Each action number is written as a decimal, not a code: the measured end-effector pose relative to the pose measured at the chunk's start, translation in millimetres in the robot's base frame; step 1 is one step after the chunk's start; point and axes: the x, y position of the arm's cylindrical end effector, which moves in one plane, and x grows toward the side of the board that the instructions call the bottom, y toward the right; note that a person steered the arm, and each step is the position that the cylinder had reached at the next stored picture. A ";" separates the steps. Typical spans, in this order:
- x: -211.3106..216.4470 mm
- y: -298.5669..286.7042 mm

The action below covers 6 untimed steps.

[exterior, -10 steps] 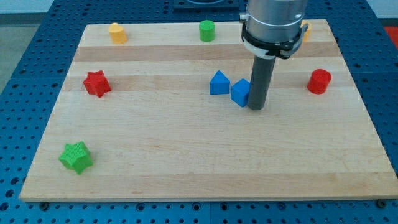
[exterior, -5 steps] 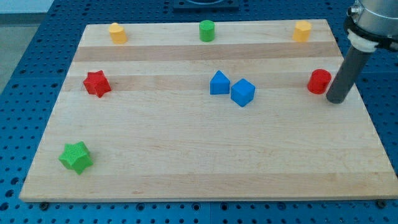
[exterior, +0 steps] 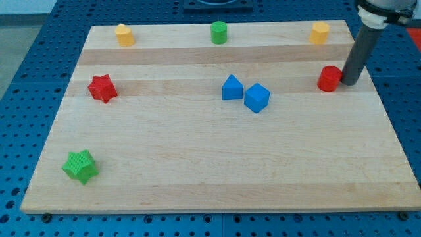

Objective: Slide the red circle above the blue triangle and blue cube

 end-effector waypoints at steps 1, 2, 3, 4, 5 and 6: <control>0.0 -12.6; 0.0 -29.4; 0.0 -50.1; 0.0 -70.0; 0.0 -89.7; -0.1 -108.8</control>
